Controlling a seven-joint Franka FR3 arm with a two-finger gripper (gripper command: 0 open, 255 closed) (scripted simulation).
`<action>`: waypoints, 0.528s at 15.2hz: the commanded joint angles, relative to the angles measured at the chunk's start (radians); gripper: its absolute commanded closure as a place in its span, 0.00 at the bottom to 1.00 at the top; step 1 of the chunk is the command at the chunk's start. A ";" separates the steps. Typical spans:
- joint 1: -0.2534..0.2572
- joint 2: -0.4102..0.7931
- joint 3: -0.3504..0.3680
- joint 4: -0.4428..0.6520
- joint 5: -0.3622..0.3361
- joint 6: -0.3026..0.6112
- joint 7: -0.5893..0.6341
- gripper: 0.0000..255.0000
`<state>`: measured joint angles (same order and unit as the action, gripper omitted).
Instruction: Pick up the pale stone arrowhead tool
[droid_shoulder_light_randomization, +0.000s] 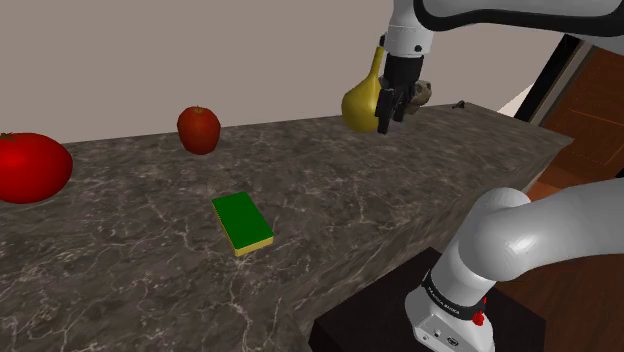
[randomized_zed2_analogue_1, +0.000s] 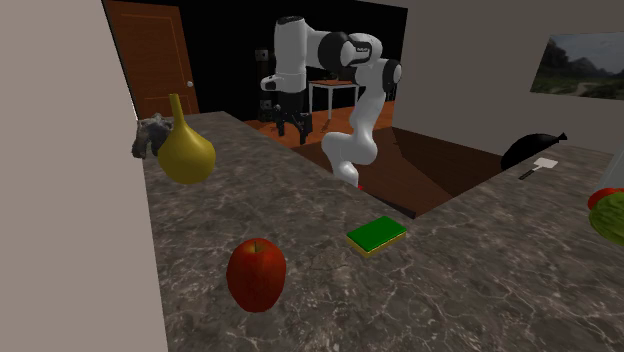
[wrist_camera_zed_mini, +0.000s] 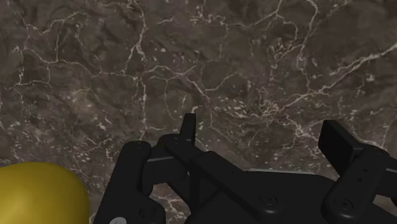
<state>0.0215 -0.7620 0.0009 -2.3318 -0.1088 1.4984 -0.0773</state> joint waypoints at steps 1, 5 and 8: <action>0.000 0.000 0.000 0.000 0.000 0.000 0.000 0.00; 0.022 0.078 0.072 0.017 0.058 0.053 0.099 0.00; 0.036 0.148 0.124 0.042 0.093 0.093 0.170 0.00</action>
<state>0.0504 -0.6405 0.1016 -2.2990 -0.0318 1.5751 0.0604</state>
